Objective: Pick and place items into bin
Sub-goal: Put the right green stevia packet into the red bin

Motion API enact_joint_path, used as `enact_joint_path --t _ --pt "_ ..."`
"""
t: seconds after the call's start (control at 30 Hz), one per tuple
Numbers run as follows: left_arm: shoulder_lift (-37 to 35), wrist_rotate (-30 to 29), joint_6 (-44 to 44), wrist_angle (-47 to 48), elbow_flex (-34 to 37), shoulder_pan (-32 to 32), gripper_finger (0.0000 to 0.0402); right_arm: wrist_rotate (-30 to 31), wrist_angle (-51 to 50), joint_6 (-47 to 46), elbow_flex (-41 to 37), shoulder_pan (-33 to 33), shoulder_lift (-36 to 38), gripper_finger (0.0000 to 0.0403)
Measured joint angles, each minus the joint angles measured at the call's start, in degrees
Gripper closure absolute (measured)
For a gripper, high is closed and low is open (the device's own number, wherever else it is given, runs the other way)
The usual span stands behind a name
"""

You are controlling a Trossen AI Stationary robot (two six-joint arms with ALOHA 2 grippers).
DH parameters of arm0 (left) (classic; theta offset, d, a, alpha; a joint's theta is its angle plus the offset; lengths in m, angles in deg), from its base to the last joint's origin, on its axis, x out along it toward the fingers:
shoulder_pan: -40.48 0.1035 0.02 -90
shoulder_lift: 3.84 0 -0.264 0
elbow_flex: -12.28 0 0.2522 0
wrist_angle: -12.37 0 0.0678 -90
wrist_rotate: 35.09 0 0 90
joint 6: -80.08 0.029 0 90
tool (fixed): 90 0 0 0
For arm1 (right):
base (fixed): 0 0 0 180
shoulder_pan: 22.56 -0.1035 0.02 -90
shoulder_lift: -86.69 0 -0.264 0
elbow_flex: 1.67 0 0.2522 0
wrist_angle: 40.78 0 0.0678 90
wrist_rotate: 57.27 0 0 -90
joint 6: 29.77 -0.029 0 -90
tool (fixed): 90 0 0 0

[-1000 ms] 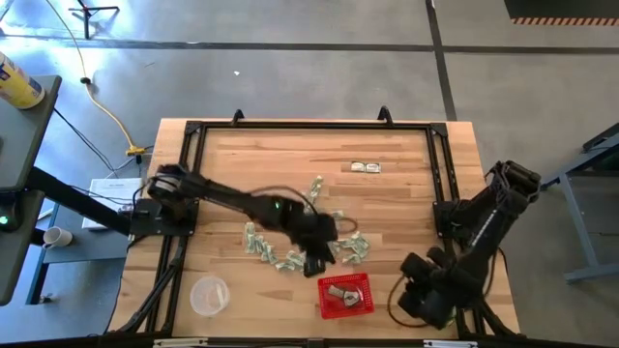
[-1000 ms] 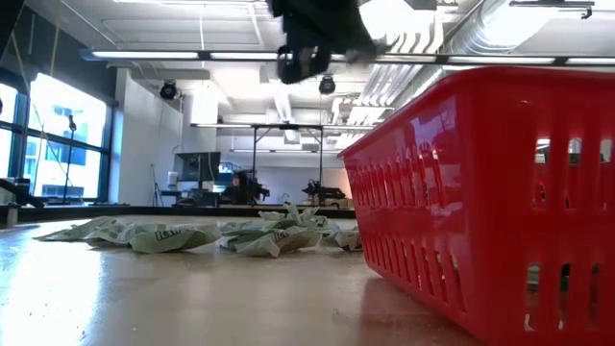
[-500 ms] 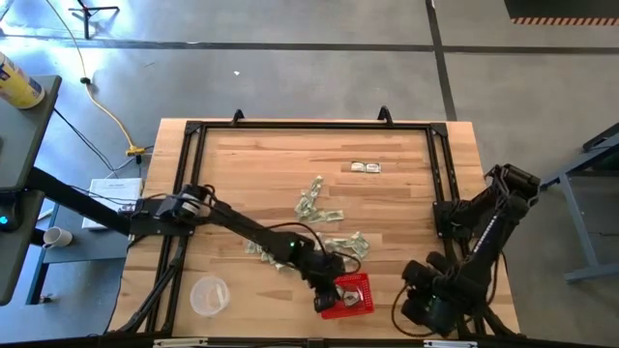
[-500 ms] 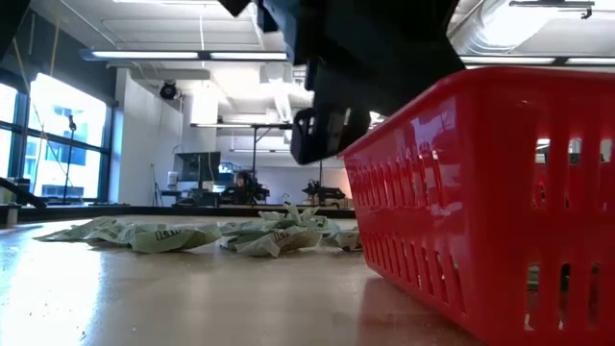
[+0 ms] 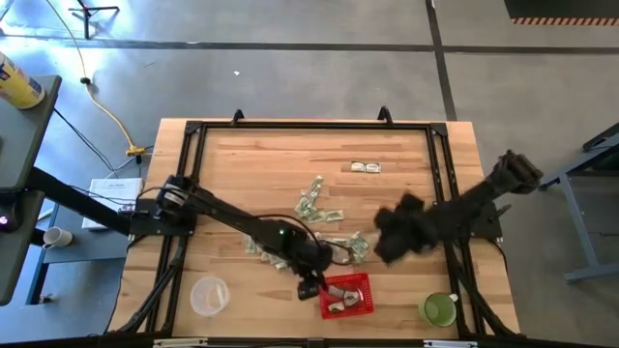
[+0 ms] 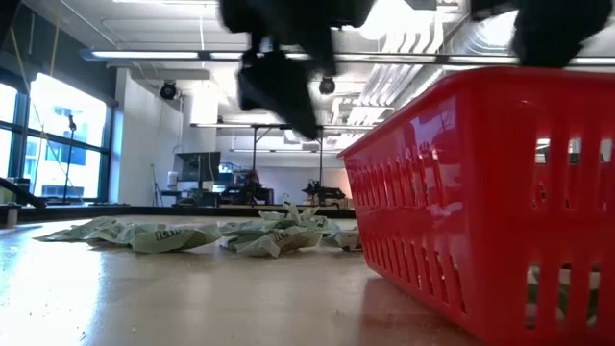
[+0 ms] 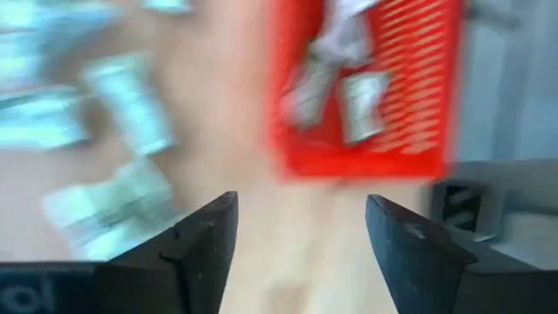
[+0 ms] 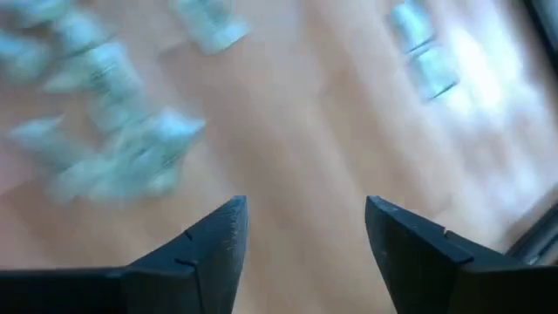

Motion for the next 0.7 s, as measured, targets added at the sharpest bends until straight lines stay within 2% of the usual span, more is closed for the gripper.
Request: enact_joint_path --t 0.13,0.23,0.3,0.4,0.57,0.7 --pt "-2.36 -5.32 5.84 8.59 0.00 0.44 0.0123 -2.51 7.91 16.73 -8.77 15.51 7.53 0.0179" --pt "-4.19 -8.05 10.04 12.14 0.40 1.28 0.0142 -10.04 19.18 29.14 -14.65 24.35 11.56 0.0179" --pt "-5.31 -9.56 12.79 13.45 2.18 2.58 0.0156 -12.54 25.45 36.12 -17.22 28.88 12.19 0.0179" --pt "-7.91 -9.16 16.32 12.42 7.61 5.75 0.0172 -13.06 31.15 43.95 -17.98 34.61 10.64 0.0179" --pt "-14.69 -3.76 21.26 5.94 20.00 12.08 0.0183 -14.69 33.31 54.33 -15.93 43.34 4.42 0.0179" --pt "-20.76 0.40 23.36 0.16 28.02 16.49 0.0183 -16.28 34.99 59.07 -14.35 48.74 -2.07 0.0179"
